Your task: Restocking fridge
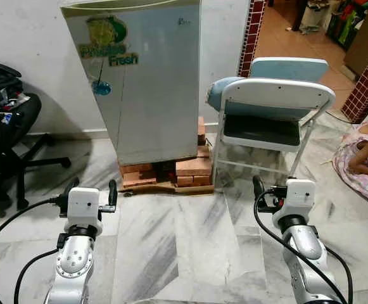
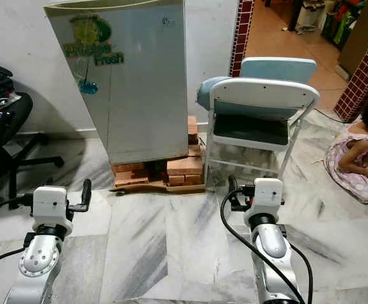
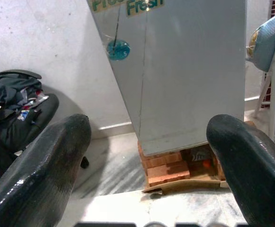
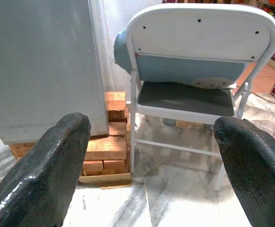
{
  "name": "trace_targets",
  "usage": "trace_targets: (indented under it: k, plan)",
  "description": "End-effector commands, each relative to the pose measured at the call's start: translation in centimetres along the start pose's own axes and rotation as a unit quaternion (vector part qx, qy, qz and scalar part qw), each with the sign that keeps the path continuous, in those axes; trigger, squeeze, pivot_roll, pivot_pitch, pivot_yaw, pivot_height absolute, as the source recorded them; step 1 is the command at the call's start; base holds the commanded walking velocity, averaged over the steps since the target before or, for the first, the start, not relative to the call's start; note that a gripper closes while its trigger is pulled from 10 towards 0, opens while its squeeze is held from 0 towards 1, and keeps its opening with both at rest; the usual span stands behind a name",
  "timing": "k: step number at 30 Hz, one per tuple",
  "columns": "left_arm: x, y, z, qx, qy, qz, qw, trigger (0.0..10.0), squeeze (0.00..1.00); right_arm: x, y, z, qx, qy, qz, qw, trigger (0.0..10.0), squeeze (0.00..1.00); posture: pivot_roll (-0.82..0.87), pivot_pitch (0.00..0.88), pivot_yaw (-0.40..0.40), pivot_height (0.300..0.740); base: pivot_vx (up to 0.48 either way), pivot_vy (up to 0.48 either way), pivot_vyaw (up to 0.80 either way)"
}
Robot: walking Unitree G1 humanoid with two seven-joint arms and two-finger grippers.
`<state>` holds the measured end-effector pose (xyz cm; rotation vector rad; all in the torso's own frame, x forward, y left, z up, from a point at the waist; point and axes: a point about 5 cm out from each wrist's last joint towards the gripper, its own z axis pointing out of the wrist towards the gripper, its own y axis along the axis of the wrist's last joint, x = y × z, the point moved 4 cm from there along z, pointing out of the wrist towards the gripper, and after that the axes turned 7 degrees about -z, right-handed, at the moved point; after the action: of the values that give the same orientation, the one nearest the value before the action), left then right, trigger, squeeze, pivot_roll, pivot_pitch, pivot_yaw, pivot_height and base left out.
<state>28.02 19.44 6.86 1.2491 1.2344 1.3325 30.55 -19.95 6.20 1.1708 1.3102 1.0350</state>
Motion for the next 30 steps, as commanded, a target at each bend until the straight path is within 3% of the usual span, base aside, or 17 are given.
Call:
trace_targets:
  k: [1, 14, 30]
  plan:
    - [0.2, 0.0, 0.1, -0.002, -0.001, -0.001, 1.000, 10.0, 0.00, 0.1, 0.2, 0.3, -0.004, -0.001, 0.000, 1.000, 10.0, 0.00, -0.05, 0.000, 0.067, 0.740, 0.000, 0.480, 0.00]
    - [-0.6, 0.7, 0.4, -0.020, -0.034, 0.007, 0.999, 10.0, 0.00, 1.4, 0.7, 1.3, -0.016, 0.012, 0.002, 1.000, 10.0, 0.00, -0.05, 0.005, 0.067, 0.740, 0.000, 0.475, -0.63]
    - [-0.5, 0.7, 0.5, -0.019, -0.032, -0.009, 0.999, 10.0, 0.00, 1.5, 0.9, 1.7, -0.021, 0.017, -0.004, 1.000, 10.0, 0.00, -0.04, 0.009, 0.050, 0.740, 0.304, 0.372, -0.80]
